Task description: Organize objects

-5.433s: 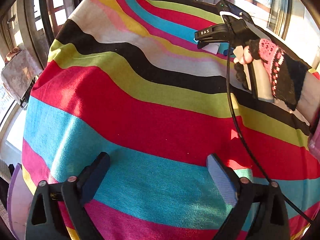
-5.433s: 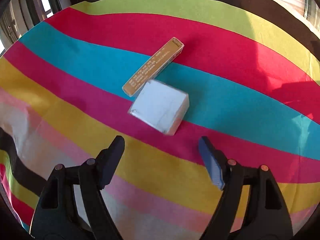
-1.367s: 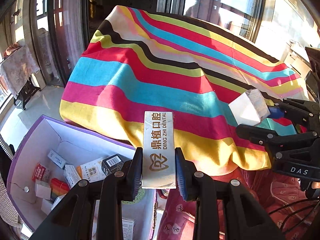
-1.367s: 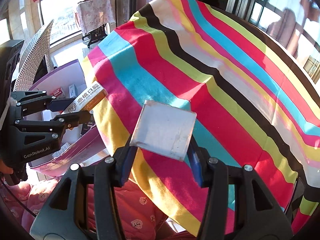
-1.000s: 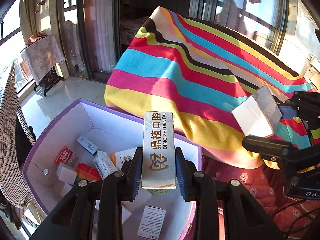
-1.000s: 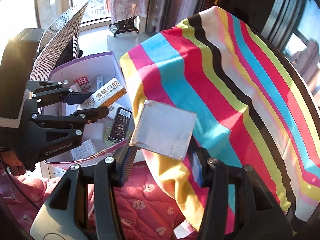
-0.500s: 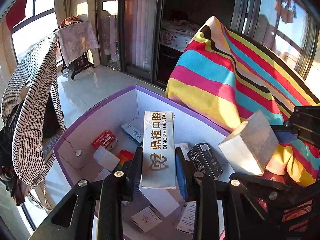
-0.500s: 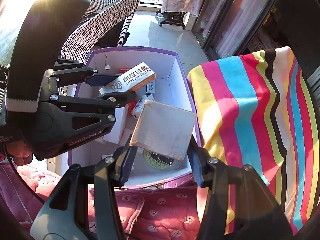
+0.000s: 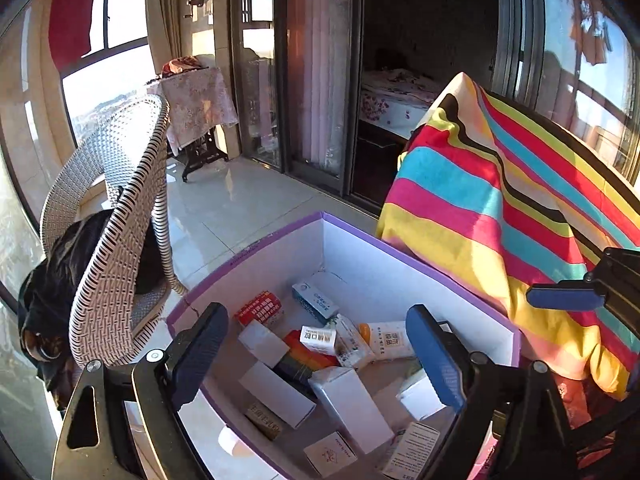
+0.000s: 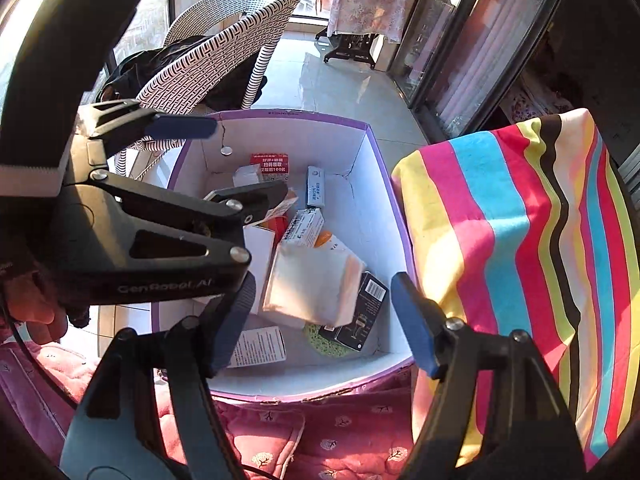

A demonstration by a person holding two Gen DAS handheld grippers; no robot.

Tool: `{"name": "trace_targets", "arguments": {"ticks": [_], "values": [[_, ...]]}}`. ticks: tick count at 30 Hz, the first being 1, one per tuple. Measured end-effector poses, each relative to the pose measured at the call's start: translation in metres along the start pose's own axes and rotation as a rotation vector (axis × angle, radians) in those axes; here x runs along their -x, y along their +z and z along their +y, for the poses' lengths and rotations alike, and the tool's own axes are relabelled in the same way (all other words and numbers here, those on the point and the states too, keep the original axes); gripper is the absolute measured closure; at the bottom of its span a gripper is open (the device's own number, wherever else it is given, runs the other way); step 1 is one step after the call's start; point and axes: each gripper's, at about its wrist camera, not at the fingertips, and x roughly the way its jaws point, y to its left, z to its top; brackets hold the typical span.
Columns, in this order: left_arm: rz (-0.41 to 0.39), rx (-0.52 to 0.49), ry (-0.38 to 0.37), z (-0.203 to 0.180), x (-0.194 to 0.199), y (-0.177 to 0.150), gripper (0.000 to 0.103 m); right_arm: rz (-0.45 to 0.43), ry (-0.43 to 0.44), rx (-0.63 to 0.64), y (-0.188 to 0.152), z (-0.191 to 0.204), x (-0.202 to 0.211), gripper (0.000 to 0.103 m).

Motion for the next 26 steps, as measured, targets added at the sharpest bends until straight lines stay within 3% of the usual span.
{"name": "trace_targets", "arguments": {"ticks": [5, 7, 12, 22, 26], "values": [[-0.006, -0.093, 0.186, -0.006, 0.008, 0.004, 0.011, 0.004, -0.003, -0.004, -0.003, 0.001, 0.002, 0.024], [0.002, -0.104, 0.221, -0.006, 0.007, 0.004, 0.011, 0.003, -0.004, -0.002, -0.005, 0.002, 0.003, 0.024], [0.110, -0.025, 0.051, 0.005, -0.002, -0.001, 0.011, 0.014, -0.001, -0.012, -0.010, 0.003, 0.002, 0.024], [0.151, 0.002, -0.014, 0.005, -0.013, -0.005, 0.011, 0.034, 0.003, -0.020, -0.015, 0.005, -0.003, 0.024], [0.130, 0.013, -0.001, 0.005, -0.014, -0.009, 0.011, 0.039, -0.001, -0.014, -0.017, 0.006, -0.005, 0.024]]}}
